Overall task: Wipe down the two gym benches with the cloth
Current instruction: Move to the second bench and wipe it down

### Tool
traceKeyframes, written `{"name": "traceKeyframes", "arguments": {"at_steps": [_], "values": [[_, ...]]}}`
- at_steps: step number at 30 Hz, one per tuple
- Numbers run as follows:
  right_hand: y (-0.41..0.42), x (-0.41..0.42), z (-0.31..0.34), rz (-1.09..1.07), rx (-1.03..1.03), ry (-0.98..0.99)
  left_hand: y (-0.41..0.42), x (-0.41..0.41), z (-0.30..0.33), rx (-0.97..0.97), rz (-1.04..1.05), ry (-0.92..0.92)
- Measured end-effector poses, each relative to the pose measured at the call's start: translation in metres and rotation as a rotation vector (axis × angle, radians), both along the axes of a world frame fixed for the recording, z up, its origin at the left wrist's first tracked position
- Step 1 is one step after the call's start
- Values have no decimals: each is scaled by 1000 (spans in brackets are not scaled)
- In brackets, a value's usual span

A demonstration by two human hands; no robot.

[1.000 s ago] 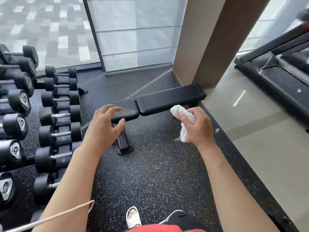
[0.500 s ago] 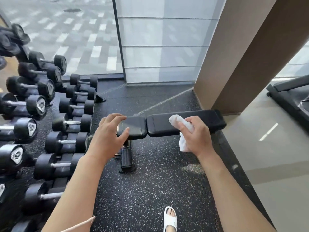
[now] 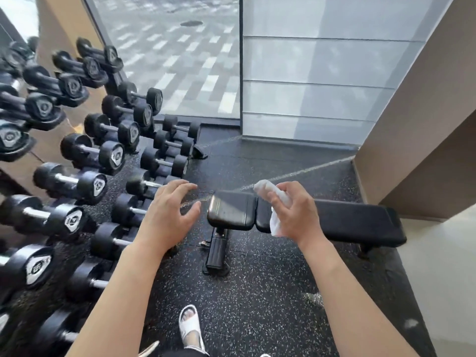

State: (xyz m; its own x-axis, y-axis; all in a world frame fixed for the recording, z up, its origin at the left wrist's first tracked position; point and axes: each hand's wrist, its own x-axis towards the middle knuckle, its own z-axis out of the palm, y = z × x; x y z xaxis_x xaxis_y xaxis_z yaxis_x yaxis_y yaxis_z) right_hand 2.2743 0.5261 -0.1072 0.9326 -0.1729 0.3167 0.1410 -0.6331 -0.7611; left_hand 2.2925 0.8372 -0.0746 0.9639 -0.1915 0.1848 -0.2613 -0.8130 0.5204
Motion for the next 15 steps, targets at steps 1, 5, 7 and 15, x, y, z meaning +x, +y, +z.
{"name": "traceKeyframes", "arguments": {"at_steps": [1,5,7,15], "values": [[2,10,-3,11,2,9,3,9,-2,-4,7,-2],[12,53,-14,5,-1,25,13,52,-12,-26,-1,6],[20,78,-18,-18,9,22,21,81,-18,-26,-21,9],[72,182,-16,-57,-18,48,61,214,-21,-70,-81,42]]}}
